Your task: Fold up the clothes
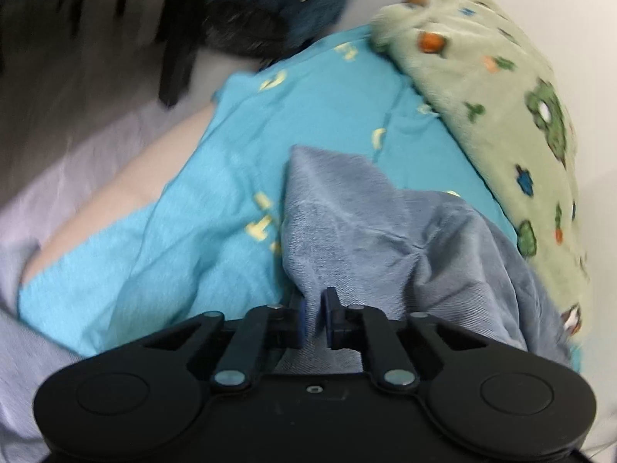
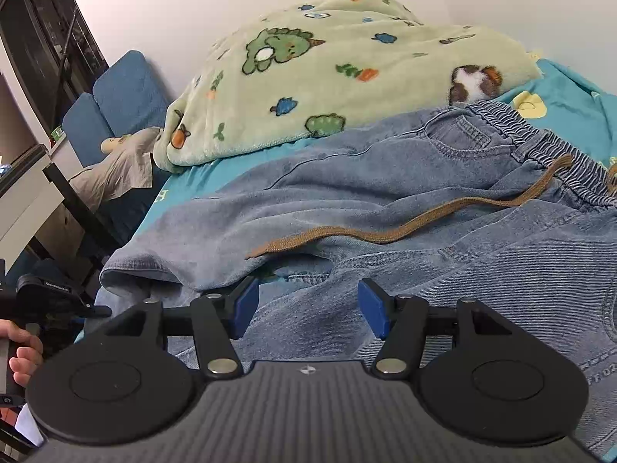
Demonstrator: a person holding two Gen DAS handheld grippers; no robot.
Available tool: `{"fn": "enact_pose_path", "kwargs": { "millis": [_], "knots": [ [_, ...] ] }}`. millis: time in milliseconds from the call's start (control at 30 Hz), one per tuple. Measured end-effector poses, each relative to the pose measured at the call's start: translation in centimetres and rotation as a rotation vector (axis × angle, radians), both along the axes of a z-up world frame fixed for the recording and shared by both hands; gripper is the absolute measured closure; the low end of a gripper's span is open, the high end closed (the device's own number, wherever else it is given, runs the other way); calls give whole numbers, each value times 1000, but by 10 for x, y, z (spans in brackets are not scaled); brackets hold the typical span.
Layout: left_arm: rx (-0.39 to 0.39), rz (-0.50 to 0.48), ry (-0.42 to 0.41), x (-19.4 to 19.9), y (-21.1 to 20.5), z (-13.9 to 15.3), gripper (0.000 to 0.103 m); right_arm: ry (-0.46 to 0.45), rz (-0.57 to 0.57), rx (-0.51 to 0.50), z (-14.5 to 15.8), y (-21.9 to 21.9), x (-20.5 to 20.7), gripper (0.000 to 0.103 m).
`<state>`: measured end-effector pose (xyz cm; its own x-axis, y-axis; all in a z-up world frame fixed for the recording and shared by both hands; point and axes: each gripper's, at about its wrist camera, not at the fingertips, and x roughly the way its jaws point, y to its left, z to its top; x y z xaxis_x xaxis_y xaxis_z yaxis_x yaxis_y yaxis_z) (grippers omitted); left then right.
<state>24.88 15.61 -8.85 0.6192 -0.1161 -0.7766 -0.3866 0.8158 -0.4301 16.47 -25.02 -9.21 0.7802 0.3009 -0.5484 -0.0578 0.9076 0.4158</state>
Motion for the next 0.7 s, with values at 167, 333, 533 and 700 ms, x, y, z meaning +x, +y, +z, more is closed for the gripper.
{"fn": "enact_pose_path", "kwargs": {
  "millis": [167, 333, 533, 700],
  "knots": [
    [122, -58, -83, -1, -40, 38, 100, -2, -23, 15, 3, -6, -2, 42],
    [250, -201, -191, 7, -101, 78, 100, -2, -53, 41, 4, -15, -2, 42],
    [268, -400, -252, 31, -184, 88, 100, -1, -91, 73, 6, -25, -3, 42],
    [278, -535, -256, 41, -245, 53, 100, 15, -196, 145, 5, -52, -5, 42]
  ]
}}
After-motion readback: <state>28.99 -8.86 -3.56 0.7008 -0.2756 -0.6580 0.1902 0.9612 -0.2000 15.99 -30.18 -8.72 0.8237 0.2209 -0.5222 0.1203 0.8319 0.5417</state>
